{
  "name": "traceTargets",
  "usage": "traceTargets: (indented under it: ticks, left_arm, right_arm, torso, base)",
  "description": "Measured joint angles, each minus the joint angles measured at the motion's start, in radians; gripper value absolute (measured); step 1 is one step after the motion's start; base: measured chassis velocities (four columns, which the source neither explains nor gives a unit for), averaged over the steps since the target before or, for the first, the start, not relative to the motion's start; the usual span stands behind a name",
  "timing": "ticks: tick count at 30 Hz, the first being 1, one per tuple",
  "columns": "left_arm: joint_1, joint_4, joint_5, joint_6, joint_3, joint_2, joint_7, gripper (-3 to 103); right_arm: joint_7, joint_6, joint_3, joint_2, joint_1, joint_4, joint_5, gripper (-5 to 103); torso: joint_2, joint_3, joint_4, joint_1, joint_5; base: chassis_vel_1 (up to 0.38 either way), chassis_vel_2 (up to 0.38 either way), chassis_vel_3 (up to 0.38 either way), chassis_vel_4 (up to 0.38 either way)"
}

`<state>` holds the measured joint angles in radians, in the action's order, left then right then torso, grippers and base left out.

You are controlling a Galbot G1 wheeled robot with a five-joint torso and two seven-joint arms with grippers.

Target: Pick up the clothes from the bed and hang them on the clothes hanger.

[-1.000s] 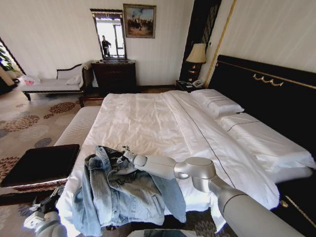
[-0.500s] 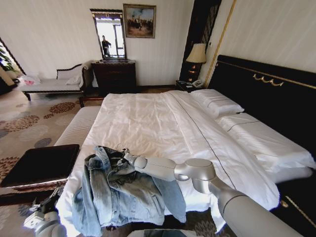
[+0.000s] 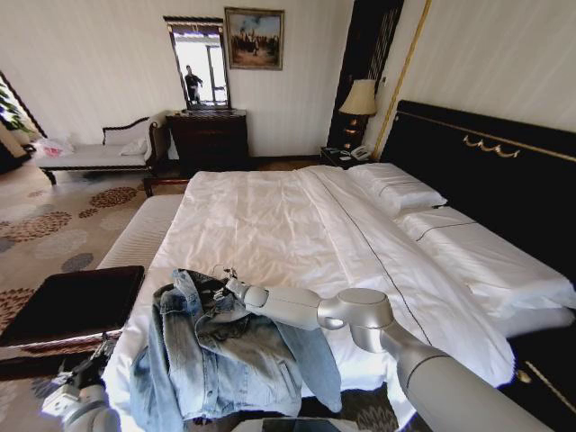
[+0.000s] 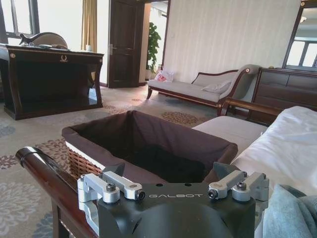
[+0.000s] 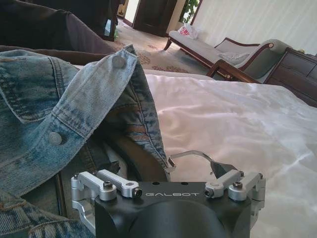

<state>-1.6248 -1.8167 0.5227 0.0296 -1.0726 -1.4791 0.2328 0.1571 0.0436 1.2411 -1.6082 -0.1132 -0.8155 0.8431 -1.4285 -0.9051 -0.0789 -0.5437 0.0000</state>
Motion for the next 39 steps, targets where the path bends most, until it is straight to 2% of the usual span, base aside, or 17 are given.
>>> traceTargets:
  ticks: [13,18,21,22,26,36,37,39]
  left_arm:
    - [0.004,0.007,0.002,0.0,0.001,0.006,0.0,100]
    - [0.005,0.008,0.002,0.0,0.001,0.007,0.0,100]
    - [0.003,0.005,0.002,-0.001,-0.001,0.007,0.0,100]
    - [0.002,0.003,0.002,-0.001,-0.002,0.007,0.0,100]
    - [-0.001,0.0,0.002,-0.001,-0.005,0.007,0.0,100]
    - [-0.002,0.002,0.001,0.003,0.001,0.0,0.0,100]
    - [-0.002,0.003,0.001,0.003,0.001,0.0,0.0,100]
    - [-0.001,0.003,0.001,0.003,0.001,0.0,0.0,100]
  right_arm:
    - [0.006,0.024,0.008,0.0,-0.006,0.01,-0.009,100]
    - [0.012,0.006,0.006,0.0,-0.005,0.009,-0.013,100]
    - [0.007,-0.08,-0.003,0.0,0.002,0.004,-0.017,100]
    - [0.002,-0.129,-0.01,0.0,0.004,0.002,-0.007,100]
    - [0.002,-0.201,-0.021,0.0,0.007,0.001,0.028,100]
    - [0.026,-0.25,-0.034,0.0,0.004,0.038,0.069,100]
    - [0.034,-0.258,-0.036,0.0,0.004,0.041,0.069,103]
    - [0.042,-0.267,-0.037,0.0,0.004,0.044,0.069,100]
  torso:
    - [0.0,0.0,0.0001,0.0,-0.0002]
    - [0.0,0.0,0.0006,0.0,-0.0003]
    - [0.0,0.0,0.0001,0.0,0.0]
    - [0.0,0.0,-0.0001,0.0,0.0]
    - [0.0,0.0,-0.0001,0.0,0.0]
    - [0.0,0.0,0.0003,0.0,0.0001]
    - [0.0,0.0,0.0002,0.0,0.0001]
    - [0.0,0.0,0.0002,0.0,0.0001]
  base:
    - [0.063,0.121,-0.064,-0.111]
    - [0.06,0.034,-0.03,-0.01]
    - [0.0,0.0,0.0,0.0]
    - [0.0,0.0,0.0,0.0]
    - [0.0,0.0,0.0,0.0]
    - [0.0,0.0,0.0,0.0]
    - [0.0,0.0,0.0,0.0]
    - [0.0,0.0,0.0,0.0]
